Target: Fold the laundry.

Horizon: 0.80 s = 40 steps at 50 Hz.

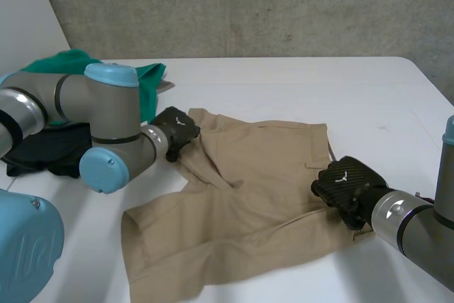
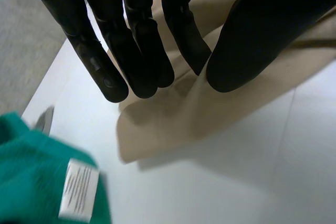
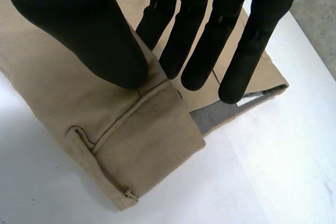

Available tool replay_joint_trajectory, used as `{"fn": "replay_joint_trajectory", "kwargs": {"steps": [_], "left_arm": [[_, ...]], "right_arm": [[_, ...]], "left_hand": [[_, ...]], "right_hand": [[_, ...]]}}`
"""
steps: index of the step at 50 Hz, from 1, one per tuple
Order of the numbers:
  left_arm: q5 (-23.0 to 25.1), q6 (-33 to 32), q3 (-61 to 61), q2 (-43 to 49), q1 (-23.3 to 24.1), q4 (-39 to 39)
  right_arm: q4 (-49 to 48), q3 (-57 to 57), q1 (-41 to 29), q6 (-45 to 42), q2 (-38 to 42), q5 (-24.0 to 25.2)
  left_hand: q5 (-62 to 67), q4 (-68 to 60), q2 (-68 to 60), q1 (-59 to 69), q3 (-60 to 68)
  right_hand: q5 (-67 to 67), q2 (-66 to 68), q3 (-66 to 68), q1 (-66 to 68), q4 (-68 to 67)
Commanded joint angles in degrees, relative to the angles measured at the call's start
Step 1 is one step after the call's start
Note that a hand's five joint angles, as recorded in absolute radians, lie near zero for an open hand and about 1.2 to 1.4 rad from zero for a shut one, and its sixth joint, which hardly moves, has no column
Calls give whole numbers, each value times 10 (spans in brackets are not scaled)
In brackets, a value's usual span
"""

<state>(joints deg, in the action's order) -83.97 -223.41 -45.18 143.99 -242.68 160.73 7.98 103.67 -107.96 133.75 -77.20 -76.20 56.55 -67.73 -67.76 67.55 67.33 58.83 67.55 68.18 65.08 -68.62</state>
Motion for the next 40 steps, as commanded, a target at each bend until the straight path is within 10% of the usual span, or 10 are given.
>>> {"fn": "replay_joint_trajectory", "kwargs": {"steps": [1,9,14,17,40], "left_arm": [[-117,-10,-18,-26,-4,-23],[-168,-7,-45,-59,-3,-45],[-146,26,-56,-92,-1,-46],[-148,47,-65,-115,-2,-46],[14,261,-473,-403,-31,-155]], "right_arm": [[-2,-1,-8,4,-3,-1],[-1,-3,-25,22,-13,-7],[-2,-9,-35,43,-13,-11],[-2,-13,-38,53,-13,-11],[-57,-72,-83,150,29,-70]], "left_hand": [[135,-123,-122,125,127],[135,-123,-122,125,127],[-401,413,413,-411,-409],[-482,494,495,-492,-490],[-338,350,350,-348,-346]], "right_hand": [[112,125,118,149,-114],[112,125,118,149,-114],[112,125,118,149,-114],[112,125,118,149,-114],[112,125,118,149,-114]]}}
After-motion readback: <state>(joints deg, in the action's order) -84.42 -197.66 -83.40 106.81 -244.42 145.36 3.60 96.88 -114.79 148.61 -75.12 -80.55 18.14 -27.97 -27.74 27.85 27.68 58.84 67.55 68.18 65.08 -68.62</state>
